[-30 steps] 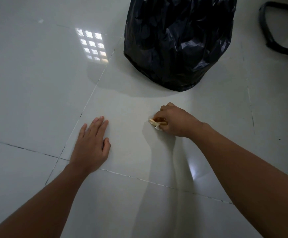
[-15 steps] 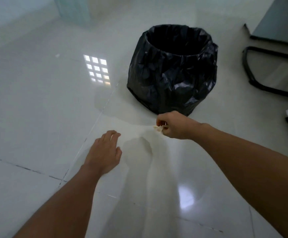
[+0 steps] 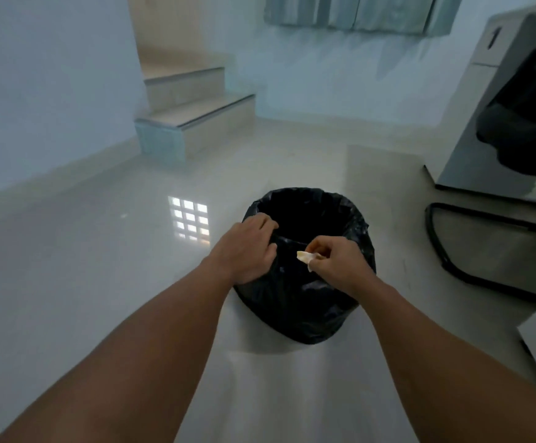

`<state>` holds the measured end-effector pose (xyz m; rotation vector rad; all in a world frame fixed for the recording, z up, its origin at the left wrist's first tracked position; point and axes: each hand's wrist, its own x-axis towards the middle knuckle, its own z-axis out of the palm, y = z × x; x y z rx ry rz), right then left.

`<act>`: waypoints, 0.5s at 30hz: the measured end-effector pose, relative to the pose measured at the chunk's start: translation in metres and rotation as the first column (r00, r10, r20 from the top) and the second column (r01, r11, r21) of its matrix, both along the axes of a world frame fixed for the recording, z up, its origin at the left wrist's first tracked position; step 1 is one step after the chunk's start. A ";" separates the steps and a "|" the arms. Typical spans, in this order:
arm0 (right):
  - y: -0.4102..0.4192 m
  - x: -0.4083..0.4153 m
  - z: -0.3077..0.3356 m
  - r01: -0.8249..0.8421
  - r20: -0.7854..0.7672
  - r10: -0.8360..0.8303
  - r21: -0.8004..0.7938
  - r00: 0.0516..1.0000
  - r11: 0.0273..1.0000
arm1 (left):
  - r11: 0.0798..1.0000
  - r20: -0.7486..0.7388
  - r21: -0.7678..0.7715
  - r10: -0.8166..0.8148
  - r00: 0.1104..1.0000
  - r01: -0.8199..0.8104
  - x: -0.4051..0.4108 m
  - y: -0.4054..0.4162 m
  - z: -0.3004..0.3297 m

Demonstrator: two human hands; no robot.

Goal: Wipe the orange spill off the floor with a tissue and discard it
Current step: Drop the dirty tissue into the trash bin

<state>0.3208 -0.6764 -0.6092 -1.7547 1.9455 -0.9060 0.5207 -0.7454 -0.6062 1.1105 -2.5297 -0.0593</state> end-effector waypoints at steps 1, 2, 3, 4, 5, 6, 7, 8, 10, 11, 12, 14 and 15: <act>-0.003 -0.004 0.005 0.011 -0.004 -0.011 -0.016 1.000 1.000 | 1.000 -0.022 -0.007 -0.003 1.000 0.003 -0.007 -0.007 0.001; -0.008 -0.009 0.008 0.021 -0.014 -0.021 -0.042 1.000 0.999 | 1.000 -0.025 -0.005 -0.009 1.000 0.009 -0.012 -0.013 0.000; -0.013 -0.013 0.013 0.047 -0.014 -0.048 -0.066 0.999 0.997 | 1.000 -0.007 0.010 -0.017 1.000 0.017 -0.016 -0.019 -0.003; -0.018 -0.017 0.015 0.084 0.003 -0.084 -0.095 0.996 0.992 | 0.999 0.024 0.041 -0.019 1.000 0.018 -0.018 -0.026 -0.009; -0.023 -0.019 0.018 0.139 0.040 -0.135 -0.108 0.990 0.984 | 0.997 0.053 0.080 -0.018 0.998 0.014 -0.020 -0.031 -0.014; -0.028 -0.021 0.018 0.207 0.080 -0.198 -0.122 0.977 0.971 | 0.992 0.067 0.123 -0.022 0.998 0.013 -0.020 -0.037 -0.020; -0.031 -0.020 0.020 0.272 0.115 -0.260 -0.110 0.959 0.956 | 0.987 0.056 0.163 -0.024 0.998 0.014 -0.019 -0.040 -0.024; -0.035 -0.019 0.019 0.326 0.133 -0.312 -0.092 0.941 0.941 | 0.981 0.033 0.193 -0.027 0.999 0.020 -0.019 -0.042 -0.026; -0.042 -0.014 0.016 0.399 0.159 -0.386 -0.057 0.909 0.915 | 0.977 0.007 0.211 -0.037 0.999 0.035 -0.018 -0.043 -0.030; -0.045 -0.012 0.016 0.423 0.178 -0.409 -0.042 0.895 0.905 | 0.977 0.002 0.209 -0.037 0.999 0.036 -0.017 -0.044 -0.032; -0.048 -0.011 0.015 0.434 0.207 -0.418 -0.037 0.884 0.900 | 0.980 -0.001 0.193 -0.038 0.999 0.037 -0.017 -0.045 -0.034; -0.051 -0.011 0.013 0.427 0.252 -0.407 -0.026 0.878 0.904 | 0.983 0.007 0.181 -0.038 0.999 0.036 -0.021 -0.049 -0.035; -0.047 -0.008 0.014 0.416 0.259 -0.400 -0.008 0.879 0.909 | 0.983 0.011 0.182 -0.034 0.999 0.032 -0.023 -0.049 -0.035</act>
